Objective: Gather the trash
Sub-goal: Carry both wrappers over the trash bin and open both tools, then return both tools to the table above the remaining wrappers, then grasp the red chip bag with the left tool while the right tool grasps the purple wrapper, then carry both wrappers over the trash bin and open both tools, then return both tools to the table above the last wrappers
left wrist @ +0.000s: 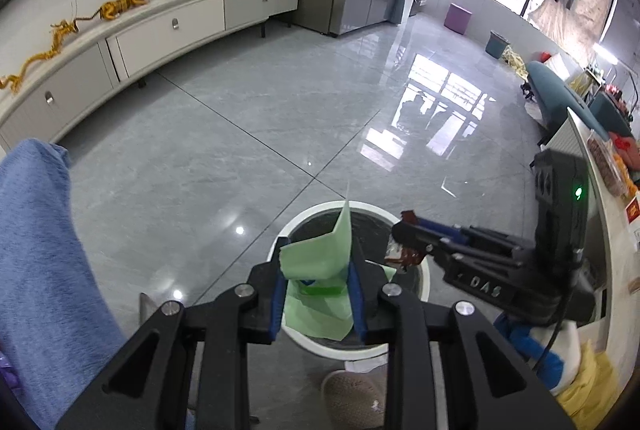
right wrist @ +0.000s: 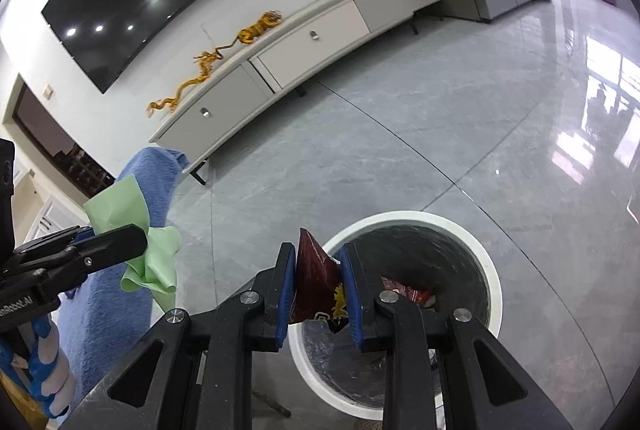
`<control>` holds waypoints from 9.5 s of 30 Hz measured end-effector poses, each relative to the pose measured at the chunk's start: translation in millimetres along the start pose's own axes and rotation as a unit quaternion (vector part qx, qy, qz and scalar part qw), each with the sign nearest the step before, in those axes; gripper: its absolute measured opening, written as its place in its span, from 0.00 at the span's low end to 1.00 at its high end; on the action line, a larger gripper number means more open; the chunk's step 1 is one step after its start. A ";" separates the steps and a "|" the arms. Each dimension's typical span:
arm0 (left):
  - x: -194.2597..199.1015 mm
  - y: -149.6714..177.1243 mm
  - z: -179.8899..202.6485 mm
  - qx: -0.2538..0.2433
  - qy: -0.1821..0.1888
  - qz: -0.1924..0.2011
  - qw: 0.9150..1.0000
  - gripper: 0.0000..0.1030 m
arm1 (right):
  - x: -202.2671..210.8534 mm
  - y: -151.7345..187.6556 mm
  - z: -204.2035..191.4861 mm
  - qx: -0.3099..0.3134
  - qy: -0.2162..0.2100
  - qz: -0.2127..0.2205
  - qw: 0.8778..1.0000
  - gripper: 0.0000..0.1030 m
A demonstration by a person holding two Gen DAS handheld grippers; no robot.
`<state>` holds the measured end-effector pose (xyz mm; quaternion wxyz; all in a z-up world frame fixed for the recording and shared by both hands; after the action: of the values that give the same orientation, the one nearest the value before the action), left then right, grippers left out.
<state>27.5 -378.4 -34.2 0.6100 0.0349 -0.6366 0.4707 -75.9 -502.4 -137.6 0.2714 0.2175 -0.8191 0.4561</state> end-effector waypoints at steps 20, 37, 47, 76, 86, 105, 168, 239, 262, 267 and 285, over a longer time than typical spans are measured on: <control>15.1 -1.4 -5.4 0.040 0.035 0.010 0.999 0.58 | 14.8 8.6 11.9 -0.030 0.065 -0.011 0.997 0.49; 166.1 48.0 -80.4 0.092 -0.096 0.138 0.981 0.73 | 92.8 -9.9 -127.7 0.109 0.071 0.059 0.990 0.58; 262.6 101.5 -151.6 0.151 -0.165 0.220 0.949 0.73 | 118.4 -12.0 -217.6 0.179 0.049 0.091 0.978 0.59; 379.7 232.2 -325.4 0.275 -0.277 0.261 0.883 0.73 | 91.3 6.6 -373.5 0.292 0.002 0.104 0.951 0.61; 331.3 217.6 -337.9 0.273 -0.255 0.220 0.901 0.73 | 41.8 5.6 -371.7 0.290 -0.009 0.061 0.955 0.61; 240.7 171.6 -371.6 0.264 -0.194 0.157 0.932 0.72 | -65.1 19.5 -377.3 0.294 -0.071 -0.033 0.953 0.61; 333.2 133.8 -281.8 0.162 -0.111 0.212 0.957 0.24 | 51.3 40.3 -355.3 0.258 -0.180 0.010 0.949 0.23; 274.5 105.5 -140.2 0.177 -0.160 0.204 0.950 0.65 | 144.4 7.8 -232.2 0.163 0.040 0.120 0.978 0.68; 334.1 210.5 -287.9 0.288 -0.226 0.234 0.901 0.74 | 97.8 17.7 -339.1 0.263 -0.010 0.102 0.959 0.68; 311.8 208.3 -301.1 0.292 -0.232 0.213 0.903 0.74 | 70.0 16.0 -337.5 0.260 -0.018 0.080 0.962 0.68; 252.0 182.6 -301.7 0.269 -0.242 0.165 0.917 0.74 | -0.4 17.2 -330.6 0.261 -0.040 0.013 0.964 0.68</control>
<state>75.1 50.0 11.6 0.3182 0.2049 -0.6112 0.6951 -4.6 -207.8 -4.4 0.1667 0.2879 -0.6846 0.6486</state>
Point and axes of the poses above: each gripper's, at about its wrist camera, not at the fingertips, and x roughly against the way its jaws point, z to its right, y to its underside, the point moved 1 cm from there along -x, roughly the way its jaws point, and after that the axes turned 6 degrees about x, right-handed, at the moved point
